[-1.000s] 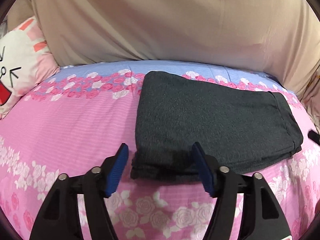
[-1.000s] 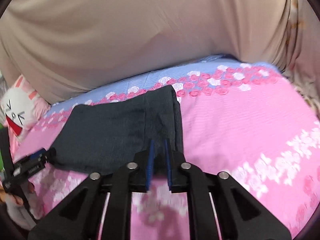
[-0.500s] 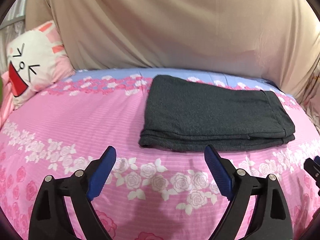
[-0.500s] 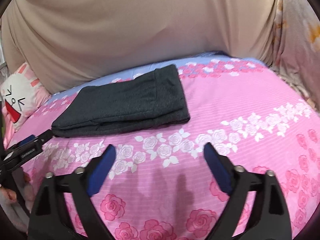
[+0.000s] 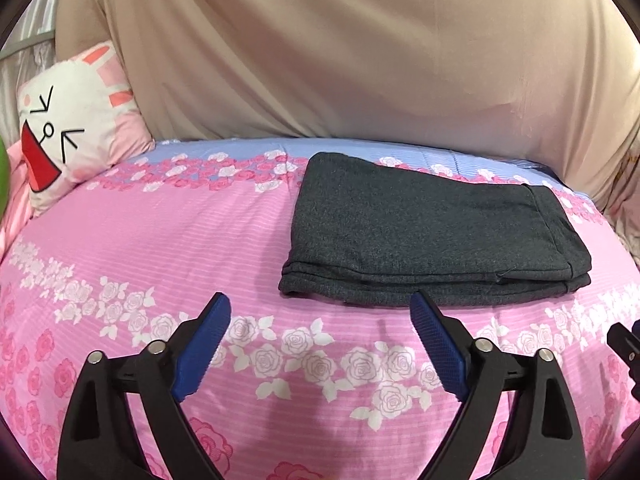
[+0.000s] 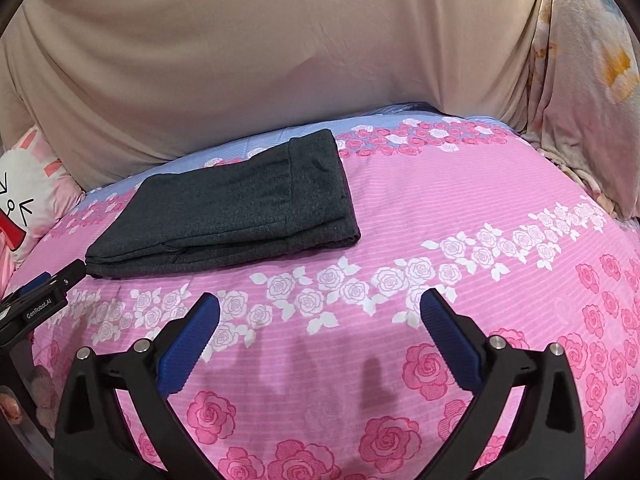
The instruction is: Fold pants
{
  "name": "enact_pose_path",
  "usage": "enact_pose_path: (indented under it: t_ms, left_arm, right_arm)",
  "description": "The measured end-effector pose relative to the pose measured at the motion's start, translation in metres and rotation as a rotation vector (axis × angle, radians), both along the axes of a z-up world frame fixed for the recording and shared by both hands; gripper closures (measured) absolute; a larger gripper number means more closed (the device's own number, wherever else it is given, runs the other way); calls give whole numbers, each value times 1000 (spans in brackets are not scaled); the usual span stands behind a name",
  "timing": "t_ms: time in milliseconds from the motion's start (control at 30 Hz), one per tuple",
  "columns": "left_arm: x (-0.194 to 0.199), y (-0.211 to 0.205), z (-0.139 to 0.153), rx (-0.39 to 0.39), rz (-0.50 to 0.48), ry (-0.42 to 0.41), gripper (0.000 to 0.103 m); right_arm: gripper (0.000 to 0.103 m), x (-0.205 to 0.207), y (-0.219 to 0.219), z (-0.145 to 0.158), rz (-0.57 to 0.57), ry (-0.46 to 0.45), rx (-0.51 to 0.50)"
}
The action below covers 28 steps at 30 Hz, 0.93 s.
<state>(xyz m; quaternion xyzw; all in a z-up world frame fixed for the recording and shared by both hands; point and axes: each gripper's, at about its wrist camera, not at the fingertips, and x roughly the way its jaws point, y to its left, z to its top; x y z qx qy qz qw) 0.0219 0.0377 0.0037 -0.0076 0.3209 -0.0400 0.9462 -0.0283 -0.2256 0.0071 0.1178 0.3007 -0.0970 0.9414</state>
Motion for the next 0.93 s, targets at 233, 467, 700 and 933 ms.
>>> enact_pose_path:
  t_ms: [233,467,700,933]
  left_arm:
    - [4,9,-5,-66,-5,54,11]
    - [-3,-5,-3,37,-29,14,11]
    - [-7,-10,1,72,-45,-11,13]
    - [-7,-12,-1,86,-40,-1,14]
  right_arm:
    - [5,0,2,0,3,-2,-5]
    - [5,0,2,0,3,0,-5]
    - [5,0,2,-1,1,2,-7]
    - [5,1,2,-3,-6,10,-10]
